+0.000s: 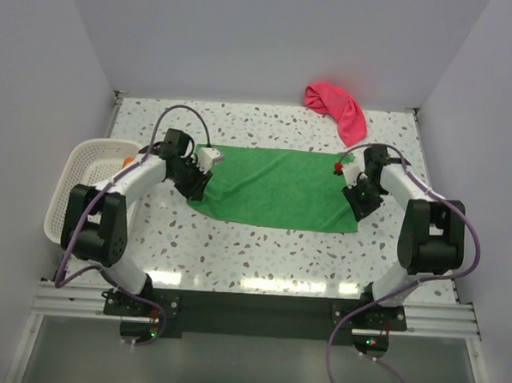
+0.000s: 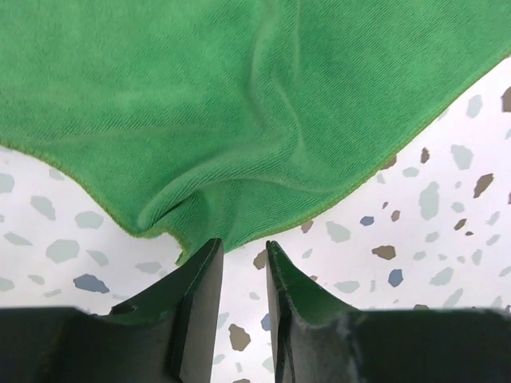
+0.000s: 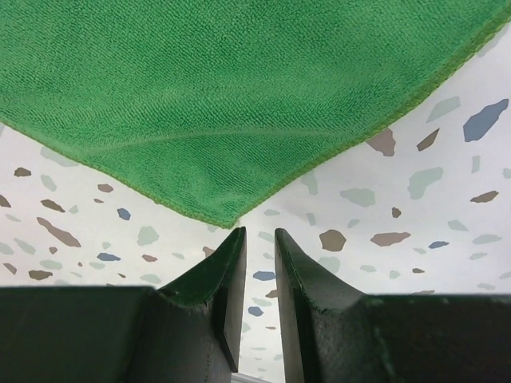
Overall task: Roll the towels
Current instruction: Flatten the towel
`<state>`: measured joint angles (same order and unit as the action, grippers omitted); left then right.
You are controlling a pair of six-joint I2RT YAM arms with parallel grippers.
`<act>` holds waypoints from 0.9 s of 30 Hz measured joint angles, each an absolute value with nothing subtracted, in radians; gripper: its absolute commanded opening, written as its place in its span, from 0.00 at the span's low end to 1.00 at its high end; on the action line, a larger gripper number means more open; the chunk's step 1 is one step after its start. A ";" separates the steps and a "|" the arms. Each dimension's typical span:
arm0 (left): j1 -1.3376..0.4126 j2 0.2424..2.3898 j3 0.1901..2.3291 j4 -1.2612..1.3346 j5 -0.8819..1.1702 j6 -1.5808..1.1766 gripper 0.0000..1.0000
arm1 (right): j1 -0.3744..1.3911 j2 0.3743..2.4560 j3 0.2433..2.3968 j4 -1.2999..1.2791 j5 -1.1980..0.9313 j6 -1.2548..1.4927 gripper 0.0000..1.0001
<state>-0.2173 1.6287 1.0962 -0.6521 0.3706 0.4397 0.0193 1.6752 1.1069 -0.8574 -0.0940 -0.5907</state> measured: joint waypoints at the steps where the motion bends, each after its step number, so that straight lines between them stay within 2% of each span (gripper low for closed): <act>1: -0.211 1.627 1.090 -0.654 0.365 0.443 0.29 | 0.019 1.675 1.106 -0.858 -0.097 -0.591 0.25; 19: -0.176 1.738 1.048 -0.603 0.292 0.482 0.24 | 0.020 1.752 1.061 -0.801 -0.087 -0.587 0.23; 27: -0.163 1.685 0.976 -0.547 0.281 0.494 0.19 | 0.023 1.723 1.026 -0.765 -0.060 -0.589 0.18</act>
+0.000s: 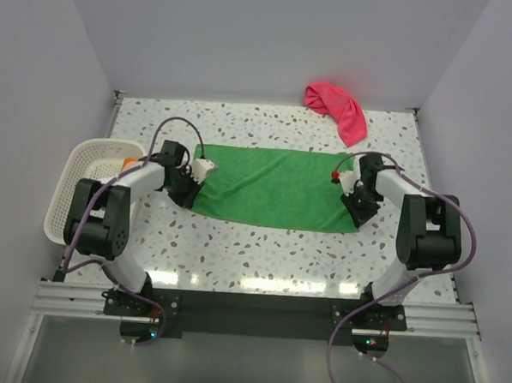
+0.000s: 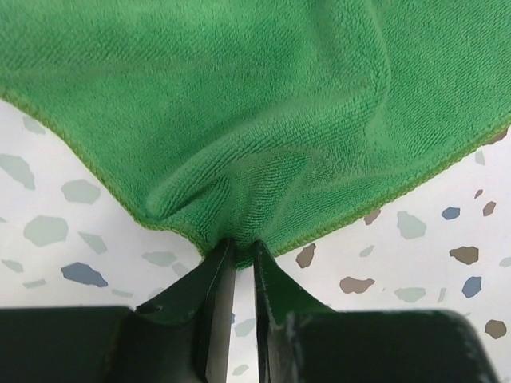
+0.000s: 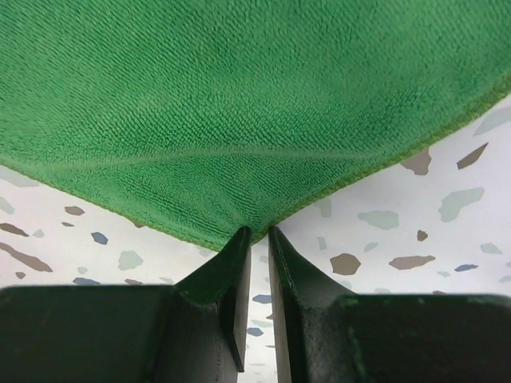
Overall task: Roll the towels
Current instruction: Flatten the towel
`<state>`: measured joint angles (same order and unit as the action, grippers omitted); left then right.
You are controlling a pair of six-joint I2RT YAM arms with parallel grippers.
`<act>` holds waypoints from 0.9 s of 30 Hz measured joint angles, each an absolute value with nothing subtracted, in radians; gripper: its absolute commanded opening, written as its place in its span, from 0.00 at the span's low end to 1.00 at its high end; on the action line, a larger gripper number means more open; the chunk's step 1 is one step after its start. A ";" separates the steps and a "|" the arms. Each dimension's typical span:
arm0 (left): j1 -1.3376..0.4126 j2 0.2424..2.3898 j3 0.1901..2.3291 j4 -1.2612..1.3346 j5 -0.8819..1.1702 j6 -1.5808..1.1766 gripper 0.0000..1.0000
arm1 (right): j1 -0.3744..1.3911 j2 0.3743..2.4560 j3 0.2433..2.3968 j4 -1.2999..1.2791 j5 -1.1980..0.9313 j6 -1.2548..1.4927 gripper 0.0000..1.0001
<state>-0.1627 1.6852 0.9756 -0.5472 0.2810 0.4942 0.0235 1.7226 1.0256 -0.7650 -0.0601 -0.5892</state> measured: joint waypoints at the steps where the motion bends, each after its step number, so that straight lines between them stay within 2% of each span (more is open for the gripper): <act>1: -0.161 1.675 0.964 -0.543 0.279 0.495 0.18 | 0.026 1.716 1.018 -0.760 -0.054 -0.592 0.18; 6: -0.157 1.645 0.933 -0.548 0.265 0.510 0.13 | 0.027 1.684 0.979 -0.747 0.011 -0.613 0.18; 9: -0.157 1.629 0.917 -0.562 0.260 0.517 0.12 | 0.027 1.675 0.966 -0.746 0.033 -0.626 0.11; 12: -0.158 1.605 0.896 -0.591 0.259 0.517 0.12 | 0.027 1.673 0.958 -0.749 0.043 -0.637 0.09; 22: -0.171 1.526 0.822 -0.690 0.257 0.517 0.11 | 0.028 1.633 0.900 -0.747 0.103 -0.685 0.09; 26: -0.171 1.527 0.822 -0.706 0.258 0.516 0.15 | 0.028 1.634 0.902 -0.754 0.109 -0.690 0.17; 27: -0.171 1.527 0.823 -0.709 0.260 0.516 0.20 | 0.028 1.634 0.905 -0.758 0.104 -0.688 0.24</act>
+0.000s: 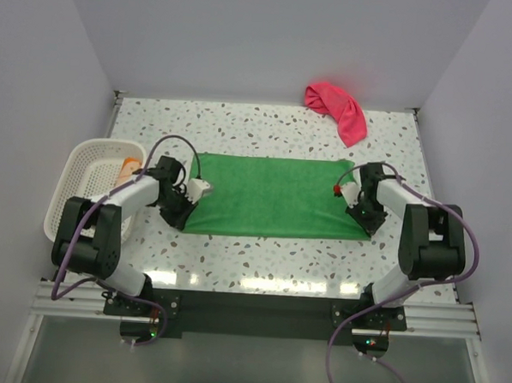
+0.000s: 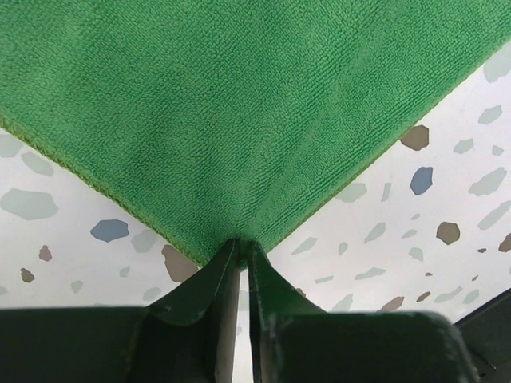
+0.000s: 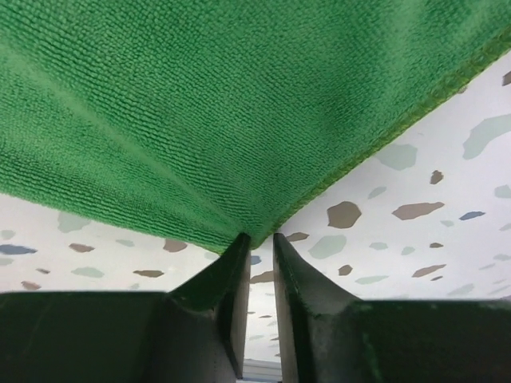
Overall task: Roll the towels
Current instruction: Flatten the towel, then fold the towel
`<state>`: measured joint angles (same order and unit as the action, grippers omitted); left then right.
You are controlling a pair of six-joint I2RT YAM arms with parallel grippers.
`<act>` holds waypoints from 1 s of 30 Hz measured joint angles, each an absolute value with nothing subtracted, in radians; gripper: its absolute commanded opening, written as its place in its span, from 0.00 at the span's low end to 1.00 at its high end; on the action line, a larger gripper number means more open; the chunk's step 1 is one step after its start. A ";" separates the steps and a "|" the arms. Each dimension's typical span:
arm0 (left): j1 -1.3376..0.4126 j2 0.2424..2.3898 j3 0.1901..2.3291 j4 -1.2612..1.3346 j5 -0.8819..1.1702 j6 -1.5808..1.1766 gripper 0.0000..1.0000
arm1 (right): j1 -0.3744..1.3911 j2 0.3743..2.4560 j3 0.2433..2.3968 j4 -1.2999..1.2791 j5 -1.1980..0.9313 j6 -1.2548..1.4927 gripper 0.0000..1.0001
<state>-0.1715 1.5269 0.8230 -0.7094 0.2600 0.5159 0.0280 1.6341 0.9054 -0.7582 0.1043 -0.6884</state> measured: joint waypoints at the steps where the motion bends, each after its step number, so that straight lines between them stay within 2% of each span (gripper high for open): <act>1: -0.171 1.527 0.825 -0.715 0.264 0.516 0.23 | 0.027 1.635 0.912 -0.766 0.097 -0.688 0.27; 2: -0.171 1.527 0.830 -0.728 0.269 0.516 0.29 | 0.025 1.636 0.920 -0.782 0.083 -0.685 0.30; 4: -0.171 1.529 0.850 -0.765 0.282 0.517 0.32 | 0.020 1.635 0.942 -0.824 0.033 -0.677 0.37; 8: -0.171 1.530 0.976 -0.840 0.329 0.517 0.40 | 0.019 1.619 1.048 -0.896 -0.070 -0.646 0.37; 15: -0.167 1.576 1.260 -0.783 0.407 0.489 0.43 | 0.019 1.597 1.259 -0.815 -0.122 -0.532 0.27; 20: -0.140 1.727 1.353 -0.693 0.435 0.443 0.41 | 0.019 1.799 1.426 -0.730 -0.097 -0.410 0.32; 24: -0.118 1.844 1.382 -0.652 0.453 0.410 0.42 | 0.016 1.943 1.502 -0.691 -0.096 -0.330 0.40; 30: -0.105 1.878 1.382 -0.619 0.467 0.384 0.45 | -0.002 2.037 1.587 -0.686 -0.113 -0.228 0.41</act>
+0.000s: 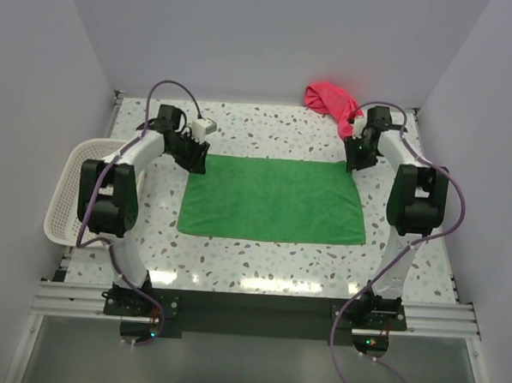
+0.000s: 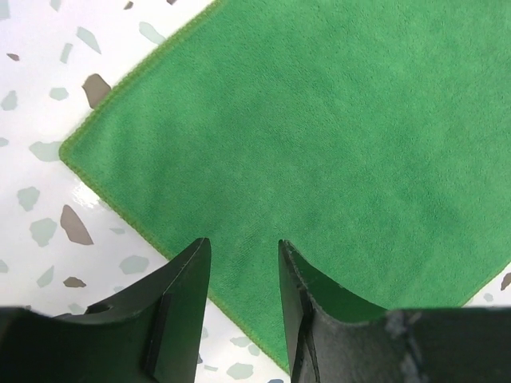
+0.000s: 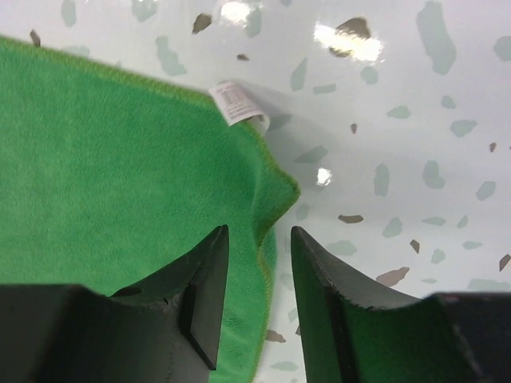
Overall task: Roll the towels
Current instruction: Fold the towel
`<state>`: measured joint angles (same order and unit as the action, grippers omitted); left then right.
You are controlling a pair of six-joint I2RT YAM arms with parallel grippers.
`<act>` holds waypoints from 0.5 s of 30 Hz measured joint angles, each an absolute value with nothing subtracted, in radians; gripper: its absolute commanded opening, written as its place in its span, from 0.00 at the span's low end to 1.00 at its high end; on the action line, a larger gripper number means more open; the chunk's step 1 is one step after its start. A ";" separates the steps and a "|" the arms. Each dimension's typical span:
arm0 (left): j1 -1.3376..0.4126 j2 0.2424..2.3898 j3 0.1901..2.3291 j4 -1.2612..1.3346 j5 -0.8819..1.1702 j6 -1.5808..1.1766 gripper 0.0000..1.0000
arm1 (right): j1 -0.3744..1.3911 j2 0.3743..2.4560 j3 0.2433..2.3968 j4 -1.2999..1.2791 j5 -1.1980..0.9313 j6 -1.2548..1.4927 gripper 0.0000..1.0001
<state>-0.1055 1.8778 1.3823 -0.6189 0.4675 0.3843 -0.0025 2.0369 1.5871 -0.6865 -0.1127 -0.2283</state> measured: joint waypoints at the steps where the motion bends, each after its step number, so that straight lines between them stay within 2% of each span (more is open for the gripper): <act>1: -0.103 1.878 1.383 -0.612 0.470 0.381 0.45 | -0.011 2.048 1.603 -0.686 -0.121 -0.215 0.41; 7: -0.089 1.897 1.389 -0.585 0.479 0.373 0.45 | -0.063 2.108 1.668 -0.682 -0.155 -0.156 0.41; 11: -0.083 1.927 1.415 -0.583 0.484 0.360 0.47 | -0.077 2.163 1.711 -0.688 -0.187 -0.137 0.35; 15: -0.073 1.953 1.443 -0.581 0.487 0.356 0.48 | -0.083 2.200 1.736 -0.696 -0.245 -0.119 0.34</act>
<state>-0.0734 1.9530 1.4429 -0.5808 0.4873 0.3565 -0.0834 2.2002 1.7359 -0.6960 -0.2451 -0.1192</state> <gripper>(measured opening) 0.473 0.340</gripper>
